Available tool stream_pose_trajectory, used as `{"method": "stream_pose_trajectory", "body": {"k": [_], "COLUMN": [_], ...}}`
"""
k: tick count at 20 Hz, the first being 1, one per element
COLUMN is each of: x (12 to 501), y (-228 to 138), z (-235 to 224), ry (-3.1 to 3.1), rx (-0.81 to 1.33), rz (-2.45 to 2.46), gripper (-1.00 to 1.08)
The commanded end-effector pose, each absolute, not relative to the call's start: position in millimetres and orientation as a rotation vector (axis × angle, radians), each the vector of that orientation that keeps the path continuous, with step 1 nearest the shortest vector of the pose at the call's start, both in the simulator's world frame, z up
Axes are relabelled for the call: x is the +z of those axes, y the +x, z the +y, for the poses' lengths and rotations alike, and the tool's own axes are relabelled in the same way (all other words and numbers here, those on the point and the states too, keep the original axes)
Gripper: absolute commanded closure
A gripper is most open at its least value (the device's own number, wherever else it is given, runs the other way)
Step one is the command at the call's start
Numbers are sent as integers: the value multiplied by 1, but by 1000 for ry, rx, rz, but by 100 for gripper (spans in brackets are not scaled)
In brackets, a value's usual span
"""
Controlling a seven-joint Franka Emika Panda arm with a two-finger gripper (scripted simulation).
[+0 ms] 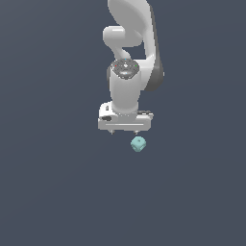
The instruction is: Pick up the object and move it to a goal position.
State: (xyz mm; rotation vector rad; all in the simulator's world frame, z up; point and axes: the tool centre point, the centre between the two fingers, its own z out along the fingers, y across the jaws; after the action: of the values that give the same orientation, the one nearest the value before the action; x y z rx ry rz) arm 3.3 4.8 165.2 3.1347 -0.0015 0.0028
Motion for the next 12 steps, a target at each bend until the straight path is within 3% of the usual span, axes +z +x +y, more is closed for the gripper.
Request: {"method": "stream_pose_trajectory", "body": {"k": [1, 12], "x": [165, 167], "y": [3, 13], "z": [5, 15], "ry": [3135, 3132], "rx": [3, 41], "rz": [-1, 65], "gripper": [-92, -92]}}
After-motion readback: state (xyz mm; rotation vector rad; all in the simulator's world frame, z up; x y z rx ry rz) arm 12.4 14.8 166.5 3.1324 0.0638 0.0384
